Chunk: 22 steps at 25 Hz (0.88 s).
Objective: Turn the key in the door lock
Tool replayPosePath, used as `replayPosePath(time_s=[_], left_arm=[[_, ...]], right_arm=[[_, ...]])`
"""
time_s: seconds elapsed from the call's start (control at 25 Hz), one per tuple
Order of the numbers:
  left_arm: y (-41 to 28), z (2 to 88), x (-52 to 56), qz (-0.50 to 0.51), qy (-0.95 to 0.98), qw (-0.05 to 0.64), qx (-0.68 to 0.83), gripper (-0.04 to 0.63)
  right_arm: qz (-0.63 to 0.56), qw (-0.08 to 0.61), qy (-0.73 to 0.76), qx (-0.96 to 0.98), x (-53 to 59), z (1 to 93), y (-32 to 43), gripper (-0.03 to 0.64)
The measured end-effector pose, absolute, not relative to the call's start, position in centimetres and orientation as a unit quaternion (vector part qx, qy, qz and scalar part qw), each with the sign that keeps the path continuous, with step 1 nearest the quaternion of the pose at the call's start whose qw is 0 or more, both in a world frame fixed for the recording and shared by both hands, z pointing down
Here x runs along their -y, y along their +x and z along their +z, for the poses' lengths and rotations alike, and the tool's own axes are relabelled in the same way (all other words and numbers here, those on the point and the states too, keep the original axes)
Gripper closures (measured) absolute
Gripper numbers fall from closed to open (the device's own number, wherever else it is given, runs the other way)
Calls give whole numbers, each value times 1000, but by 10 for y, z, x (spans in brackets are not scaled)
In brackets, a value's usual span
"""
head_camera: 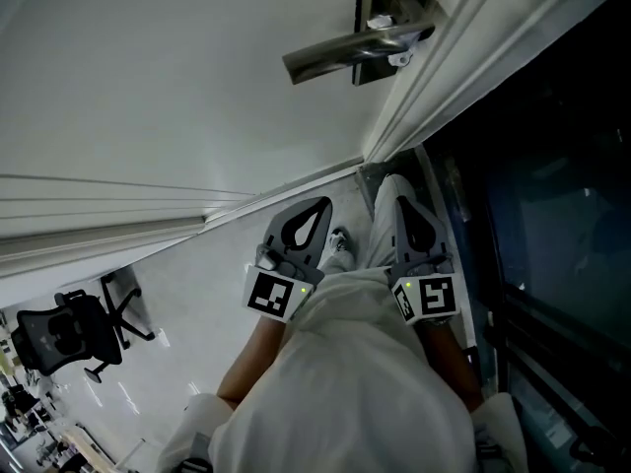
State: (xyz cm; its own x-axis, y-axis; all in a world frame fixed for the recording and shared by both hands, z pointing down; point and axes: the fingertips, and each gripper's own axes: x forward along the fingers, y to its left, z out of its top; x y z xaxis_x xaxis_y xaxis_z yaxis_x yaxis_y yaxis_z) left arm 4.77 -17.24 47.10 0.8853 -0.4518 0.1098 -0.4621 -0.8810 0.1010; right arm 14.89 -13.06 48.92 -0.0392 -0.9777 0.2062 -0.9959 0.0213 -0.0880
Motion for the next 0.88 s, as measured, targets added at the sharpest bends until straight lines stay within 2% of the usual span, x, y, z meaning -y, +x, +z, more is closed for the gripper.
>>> replayPosePath(time_s=[0.88], left_arm=[[-6, 492, 173, 59, 953, 72, 289, 589]], right_arm=[[105, 72, 651, 748, 146, 501, 106, 614]])
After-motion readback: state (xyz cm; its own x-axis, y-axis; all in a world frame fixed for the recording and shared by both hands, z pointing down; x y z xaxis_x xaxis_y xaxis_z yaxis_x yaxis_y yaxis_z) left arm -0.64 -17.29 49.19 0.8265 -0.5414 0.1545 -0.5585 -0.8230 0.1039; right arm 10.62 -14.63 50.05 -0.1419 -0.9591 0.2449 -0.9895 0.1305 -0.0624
